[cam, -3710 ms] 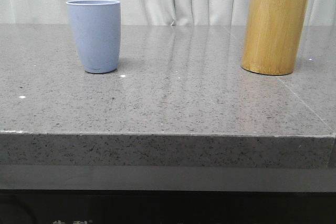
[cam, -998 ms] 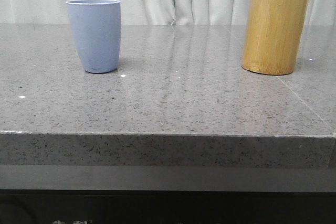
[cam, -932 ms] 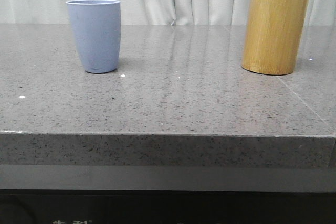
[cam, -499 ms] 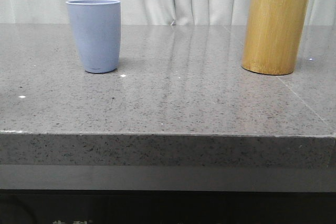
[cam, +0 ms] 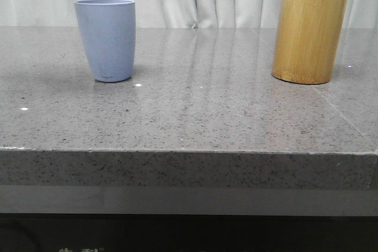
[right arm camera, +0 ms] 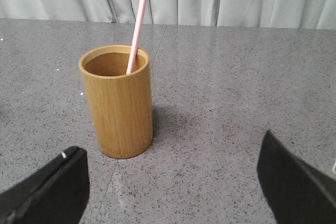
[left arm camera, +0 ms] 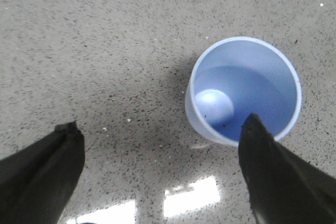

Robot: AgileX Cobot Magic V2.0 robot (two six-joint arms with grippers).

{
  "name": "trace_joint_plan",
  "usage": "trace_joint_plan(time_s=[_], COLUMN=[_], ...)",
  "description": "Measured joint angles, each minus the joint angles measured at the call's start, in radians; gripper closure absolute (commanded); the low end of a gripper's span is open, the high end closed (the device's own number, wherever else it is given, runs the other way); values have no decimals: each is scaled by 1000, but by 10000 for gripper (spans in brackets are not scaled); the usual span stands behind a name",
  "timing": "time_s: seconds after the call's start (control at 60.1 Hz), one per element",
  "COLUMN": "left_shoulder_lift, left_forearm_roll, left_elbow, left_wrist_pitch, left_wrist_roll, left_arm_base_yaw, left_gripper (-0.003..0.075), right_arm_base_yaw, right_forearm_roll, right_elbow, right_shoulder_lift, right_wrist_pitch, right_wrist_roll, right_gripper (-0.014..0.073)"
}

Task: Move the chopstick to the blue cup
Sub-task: 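Lower the left gripper onto the blue cup rim and grasp it, then lift the blue cup with the left gripper and set it beside the wooden cup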

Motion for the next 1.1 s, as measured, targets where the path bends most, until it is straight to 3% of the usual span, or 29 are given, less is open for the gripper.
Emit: trace_joint_plan(time_s=[0.216,0.516,0.632,0.832,0.932,1.098], left_shoulder_lift=[154,271,287,287,287,288], left_forearm_roll=[0,-2,-6,-8,-25,-90], left_elbow=[-142,-193,-193,-195,-196,-200], left_wrist_pitch=[78,101,91,51,35,34], left_wrist_roll=[22,22,22,24,27,92], left_arm_base_yaw=[-34,-45,-45,-46,-46,-53], left_gripper=[132,146,269,606,731,739], right_arm_base_yaw=[0,0,0,0,0,0], right_forearm_roll=[0,0,0,0,0,0], right_elbow=[0,0,0,0,0,0], right_shoulder_lift=[0,0,0,0,0,0], right_wrist_pitch=[0,0,0,0,0,0], right_wrist_roll=[0,0,0,0,0,0], right_gripper=[-60,-60,-60,-60,-60,-60])
